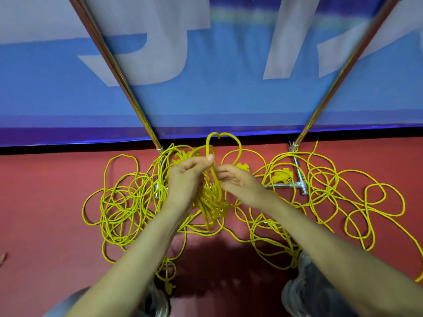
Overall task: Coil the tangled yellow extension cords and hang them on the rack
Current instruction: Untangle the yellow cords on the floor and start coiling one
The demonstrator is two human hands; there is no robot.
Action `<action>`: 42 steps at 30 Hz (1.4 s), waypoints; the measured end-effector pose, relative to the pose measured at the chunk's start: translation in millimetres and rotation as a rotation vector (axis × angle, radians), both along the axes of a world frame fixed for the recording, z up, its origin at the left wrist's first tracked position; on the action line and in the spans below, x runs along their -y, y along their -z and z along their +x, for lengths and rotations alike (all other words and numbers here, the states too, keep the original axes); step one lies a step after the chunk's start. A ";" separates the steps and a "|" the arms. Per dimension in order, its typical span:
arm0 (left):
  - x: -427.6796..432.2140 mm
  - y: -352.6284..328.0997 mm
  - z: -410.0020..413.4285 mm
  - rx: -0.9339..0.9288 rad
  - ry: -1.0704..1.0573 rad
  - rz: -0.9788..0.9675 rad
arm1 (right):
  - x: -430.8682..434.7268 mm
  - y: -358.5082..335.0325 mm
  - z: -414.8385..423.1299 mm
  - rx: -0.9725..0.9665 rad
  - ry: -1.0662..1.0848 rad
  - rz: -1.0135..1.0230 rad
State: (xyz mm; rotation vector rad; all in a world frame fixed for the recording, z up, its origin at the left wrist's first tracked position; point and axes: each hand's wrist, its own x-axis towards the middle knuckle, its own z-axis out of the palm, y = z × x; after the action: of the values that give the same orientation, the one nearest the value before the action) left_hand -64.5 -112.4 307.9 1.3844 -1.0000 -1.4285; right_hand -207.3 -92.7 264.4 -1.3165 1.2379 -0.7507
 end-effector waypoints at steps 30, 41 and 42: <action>5.7 28.1 9.3 -0.029 0.121 0.071 | 2.9 -13.0 2.6 -0.291 -0.074 -0.151; 13.2 17.5 19.9 -0.100 -0.080 0.047 | -5.8 -14.8 8.0 -0.149 -0.119 0.050; 14.1 15.8 21.1 -0.112 -0.088 0.048 | -5.1 -12.0 8.2 -0.217 -0.116 0.043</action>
State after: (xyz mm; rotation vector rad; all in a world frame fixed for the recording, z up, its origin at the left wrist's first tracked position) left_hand -43.4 -126.4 292.1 1.3506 -0.8278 -1.4558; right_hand -199.1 -87.6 276.5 -1.4495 1.3278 -0.5061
